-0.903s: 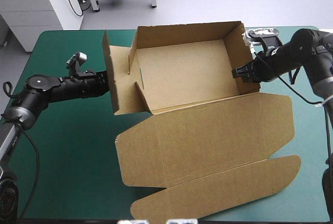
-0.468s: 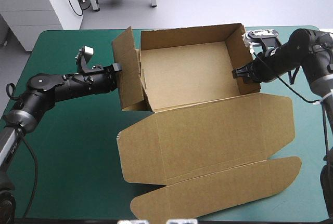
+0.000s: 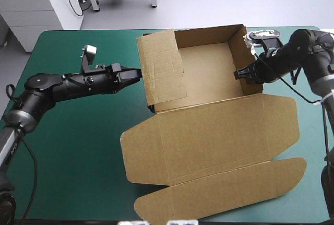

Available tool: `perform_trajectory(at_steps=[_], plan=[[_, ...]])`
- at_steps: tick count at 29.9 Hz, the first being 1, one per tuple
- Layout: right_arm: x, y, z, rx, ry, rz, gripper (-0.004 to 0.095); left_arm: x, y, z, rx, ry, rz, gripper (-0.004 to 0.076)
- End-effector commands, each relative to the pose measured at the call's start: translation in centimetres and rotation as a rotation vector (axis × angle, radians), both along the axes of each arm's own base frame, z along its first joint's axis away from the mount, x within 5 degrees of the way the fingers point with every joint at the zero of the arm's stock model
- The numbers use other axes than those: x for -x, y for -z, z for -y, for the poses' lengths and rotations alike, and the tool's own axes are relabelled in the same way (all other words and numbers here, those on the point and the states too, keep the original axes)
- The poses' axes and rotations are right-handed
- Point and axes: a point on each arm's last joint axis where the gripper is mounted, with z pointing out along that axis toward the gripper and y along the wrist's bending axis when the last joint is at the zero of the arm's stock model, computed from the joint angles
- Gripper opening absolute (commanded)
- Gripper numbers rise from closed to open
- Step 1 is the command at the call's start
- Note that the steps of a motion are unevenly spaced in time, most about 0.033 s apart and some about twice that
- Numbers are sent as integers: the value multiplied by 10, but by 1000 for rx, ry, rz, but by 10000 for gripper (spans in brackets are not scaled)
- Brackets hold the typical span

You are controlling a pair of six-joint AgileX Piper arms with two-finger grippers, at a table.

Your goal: Fold the box

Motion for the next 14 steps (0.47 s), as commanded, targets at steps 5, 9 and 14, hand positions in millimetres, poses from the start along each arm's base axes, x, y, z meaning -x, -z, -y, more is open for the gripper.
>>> perform_trajectory(at_steps=[5, 9, 14], plan=[[9, -20, 0, -29, 1, 55, 0, 13, -32, 5, 144, 50, 66, 533], [9, -20, 0, -24, 2, 55, 0, 16, -33, 7, 157, 91, 63, 535], [9, -20, 0, -24, 2, 55, 1, 18, -33, 8, 162, 118, 59, 533]])
